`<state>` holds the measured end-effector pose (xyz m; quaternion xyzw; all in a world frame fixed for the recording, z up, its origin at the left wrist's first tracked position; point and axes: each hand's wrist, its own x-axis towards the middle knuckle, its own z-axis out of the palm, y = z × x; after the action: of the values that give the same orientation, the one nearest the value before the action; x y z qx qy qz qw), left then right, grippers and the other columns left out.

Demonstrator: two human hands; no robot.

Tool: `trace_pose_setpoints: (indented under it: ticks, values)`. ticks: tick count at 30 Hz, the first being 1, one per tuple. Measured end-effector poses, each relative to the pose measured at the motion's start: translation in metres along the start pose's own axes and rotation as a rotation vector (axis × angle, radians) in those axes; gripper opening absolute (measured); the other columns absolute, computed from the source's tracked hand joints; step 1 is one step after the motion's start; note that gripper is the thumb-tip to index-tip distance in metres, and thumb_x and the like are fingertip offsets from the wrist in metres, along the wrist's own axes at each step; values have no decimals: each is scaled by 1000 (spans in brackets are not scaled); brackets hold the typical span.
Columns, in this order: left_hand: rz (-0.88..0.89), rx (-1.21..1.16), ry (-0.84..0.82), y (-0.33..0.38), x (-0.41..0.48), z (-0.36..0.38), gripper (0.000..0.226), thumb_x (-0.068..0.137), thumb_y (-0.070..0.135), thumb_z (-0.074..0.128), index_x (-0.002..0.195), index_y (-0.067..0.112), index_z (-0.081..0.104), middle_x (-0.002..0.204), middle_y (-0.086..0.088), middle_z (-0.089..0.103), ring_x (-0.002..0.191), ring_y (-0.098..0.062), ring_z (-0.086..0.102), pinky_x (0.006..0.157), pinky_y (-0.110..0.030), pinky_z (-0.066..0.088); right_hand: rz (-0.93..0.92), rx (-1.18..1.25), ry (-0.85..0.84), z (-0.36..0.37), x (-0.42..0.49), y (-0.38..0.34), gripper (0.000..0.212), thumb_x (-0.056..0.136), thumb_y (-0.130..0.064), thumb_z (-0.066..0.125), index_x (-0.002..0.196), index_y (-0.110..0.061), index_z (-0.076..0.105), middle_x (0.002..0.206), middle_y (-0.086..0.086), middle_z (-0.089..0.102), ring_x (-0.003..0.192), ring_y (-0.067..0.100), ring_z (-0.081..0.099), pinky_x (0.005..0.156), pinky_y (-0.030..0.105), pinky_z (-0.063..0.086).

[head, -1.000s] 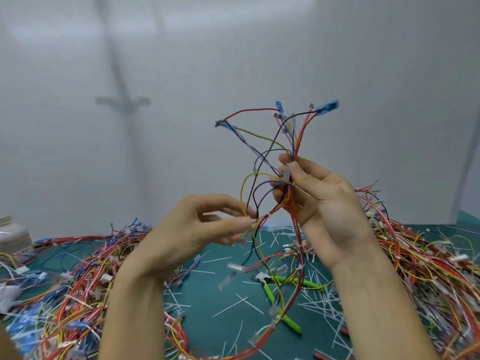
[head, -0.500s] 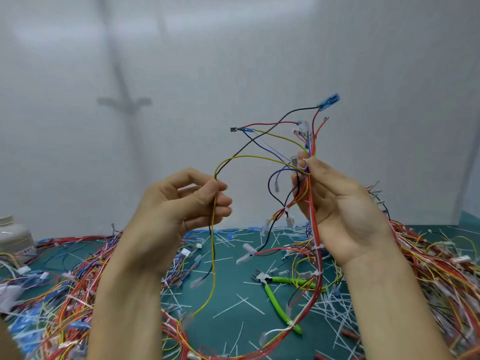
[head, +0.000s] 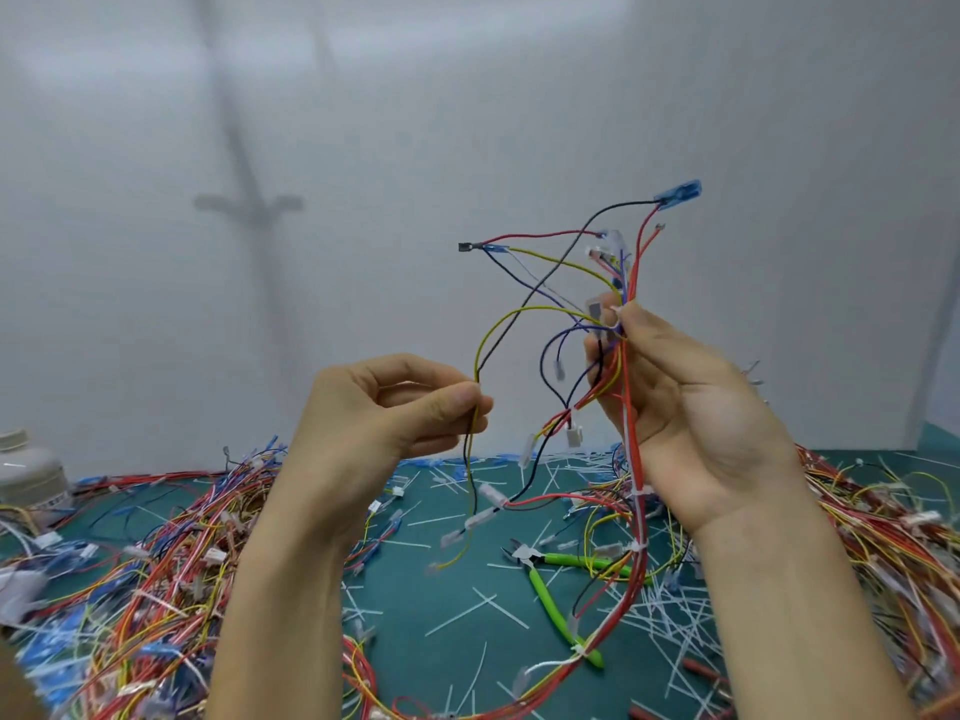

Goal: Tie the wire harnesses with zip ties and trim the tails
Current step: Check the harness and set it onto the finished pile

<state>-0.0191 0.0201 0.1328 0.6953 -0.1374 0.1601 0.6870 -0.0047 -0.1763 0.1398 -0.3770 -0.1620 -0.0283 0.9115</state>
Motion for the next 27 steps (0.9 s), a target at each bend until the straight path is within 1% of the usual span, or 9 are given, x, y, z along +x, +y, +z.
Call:
trace_pose_setpoints:
  ticks: [3, 5, 10, 12, 16, 18, 23, 25, 27]
  values:
    - [-18, 173, -32, -7, 3, 6, 7, 83, 18, 73, 83, 11, 73, 83, -6, 77, 79, -19, 75, 70, -20, 58, -33, -59, -9, 4, -1, 3, 26, 72, -15, 68, 95, -5, 71, 82, 5, 75, 67, 17, 72, 59, 22, 57]
    - [-47, 234, -125, -8, 3, 12, 16, 87, 25, 70, 92, 10, 72, 86, -2, 78, 82, -14, 74, 75, -20, 58, -34, -59, -17, 7, -2, 5, 30, 70, -14, 69, 99, -5, 70, 83, 6, 75, 68, 18, 73, 59, 23, 58]
    - [-49, 250, -392, -13, 2, 27, 61, 61, 34, 87, 115, 21, 62, 108, -1, 73, 101, -14, 70, 84, -31, 59, -60, -43, 7, 12, -2, 12, 25, 72, -12, 70, 96, -8, 64, 72, 5, 68, 62, 16, 70, 55, 24, 57]
    - [-32, 282, -394, -16, 2, 35, 60, 60, 35, 87, 113, 22, 61, 105, 1, 72, 96, -13, 70, 78, -30, 59, -61, -80, 29, 10, -1, 17, 16, 77, -12, 70, 91, -12, 63, 74, 5, 66, 62, 17, 67, 57, 28, 58]
    - [13, 280, -232, -21, 5, 46, 22, 76, 18, 83, 94, 14, 72, 82, -2, 75, 64, -12, 67, 57, -23, 53, -85, -257, 61, 2, 4, 21, 3, 87, -15, 69, 90, -15, 68, 85, 7, 69, 78, 18, 68, 61, 29, 58]
    - [27, 206, -99, -22, 7, 44, 9, 80, 12, 79, 86, 13, 72, 70, 0, 72, 52, -13, 65, 47, -19, 47, -78, -298, 18, -3, 5, 19, 8, 89, -13, 66, 95, -13, 72, 90, 8, 72, 88, 19, 70, 68, 28, 59]
    - [85, -14, 161, -22, 13, 28, 5, 85, 3, 70, 82, 8, 68, 67, -4, 72, 51, -12, 67, 43, -15, 46, 5, -620, -122, -14, 6, 19, 20, 89, -15, 68, 108, -18, 72, 103, 0, 75, 100, 11, 70, 83, 25, 58]
    - [107, -73, 242, -22, 15, 20, 4, 87, 6, 68, 84, 8, 69, 69, -1, 74, 52, -8, 66, 45, -13, 46, 95, -872, -257, -16, 8, 23, 31, 88, -14, 71, 119, -17, 66, 112, 0, 72, 98, 4, 69, 82, 14, 54]
    - [134, -163, 321, -23, 17, 13, 5, 87, 10, 67, 83, 10, 68, 72, 0, 74, 52, -5, 63, 48, -12, 46, 230, -1056, -424, -18, 8, 31, 34, 90, -10, 68, 124, -11, 62, 116, 6, 70, 91, 5, 69, 78, 13, 54]
